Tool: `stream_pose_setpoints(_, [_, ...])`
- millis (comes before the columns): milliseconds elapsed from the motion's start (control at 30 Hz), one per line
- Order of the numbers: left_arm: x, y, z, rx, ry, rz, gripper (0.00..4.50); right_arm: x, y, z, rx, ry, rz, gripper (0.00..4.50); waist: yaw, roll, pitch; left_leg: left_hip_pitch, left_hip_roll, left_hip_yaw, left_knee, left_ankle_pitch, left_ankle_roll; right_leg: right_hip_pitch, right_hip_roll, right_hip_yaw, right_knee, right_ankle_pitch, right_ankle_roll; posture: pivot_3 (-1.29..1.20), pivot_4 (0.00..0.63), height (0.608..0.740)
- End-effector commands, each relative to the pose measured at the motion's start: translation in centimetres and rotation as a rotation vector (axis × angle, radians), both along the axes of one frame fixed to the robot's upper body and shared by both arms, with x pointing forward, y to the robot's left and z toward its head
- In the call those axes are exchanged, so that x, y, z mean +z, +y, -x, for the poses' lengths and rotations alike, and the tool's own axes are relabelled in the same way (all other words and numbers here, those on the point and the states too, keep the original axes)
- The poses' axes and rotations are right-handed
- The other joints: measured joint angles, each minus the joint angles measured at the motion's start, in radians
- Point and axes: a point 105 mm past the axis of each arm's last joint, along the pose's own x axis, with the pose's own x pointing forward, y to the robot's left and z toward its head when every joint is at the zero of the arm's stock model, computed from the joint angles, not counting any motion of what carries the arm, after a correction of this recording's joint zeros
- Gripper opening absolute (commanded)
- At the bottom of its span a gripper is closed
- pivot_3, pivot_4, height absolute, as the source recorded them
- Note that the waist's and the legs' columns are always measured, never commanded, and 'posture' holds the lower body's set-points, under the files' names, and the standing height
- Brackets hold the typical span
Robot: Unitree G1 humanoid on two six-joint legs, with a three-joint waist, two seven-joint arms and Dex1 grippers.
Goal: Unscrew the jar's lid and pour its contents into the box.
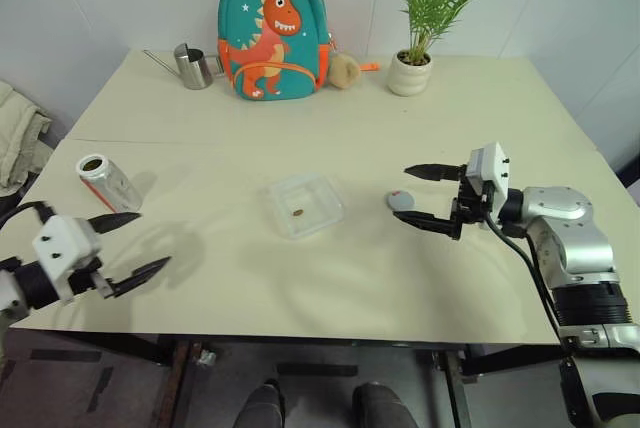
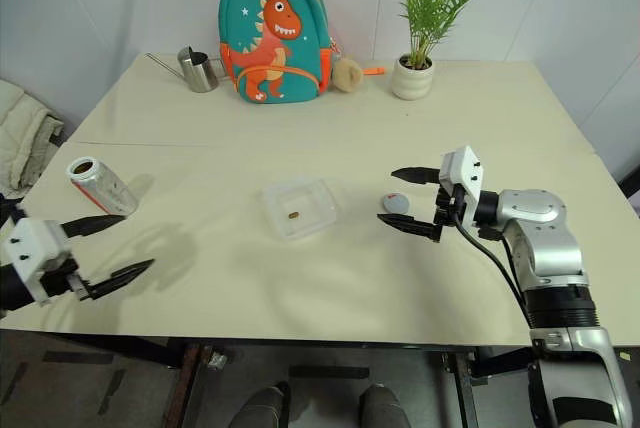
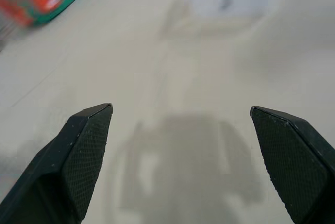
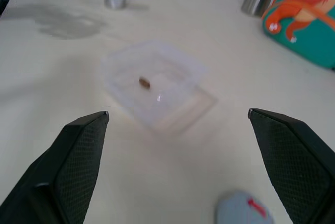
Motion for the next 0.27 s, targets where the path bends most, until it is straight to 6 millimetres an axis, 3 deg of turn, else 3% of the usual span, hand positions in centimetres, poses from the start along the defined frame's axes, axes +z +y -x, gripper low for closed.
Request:
stream_pose_setpoints(33, [1.9,-1.1,-0.8,-0.050,-0.044,-0.003,4.49,1.3,-0.6,1.0,0.010,-0.045,0.011,4.50,-0.003,0.000,0.000,0.000,0.000,0.000,0.000,0.000,0.000,0.000,0.001,0.000,0.000,0.000,0.000,0.00,0.150,0.740])
stream_pose_setpoints(267, [1.7,-1.6,-1.4,-0.072,-0.028,-0.013,4.49,1.1,-1.0,2.1,-0.039,-0.032,-0.002,4.50,-0.021,0.001,0.000,0.000,0.004,0.001,0.000,-0.002,0.001,0.000,0.003,0.001,0.000,-0.001,0.000,0.00,0.150,0.740])
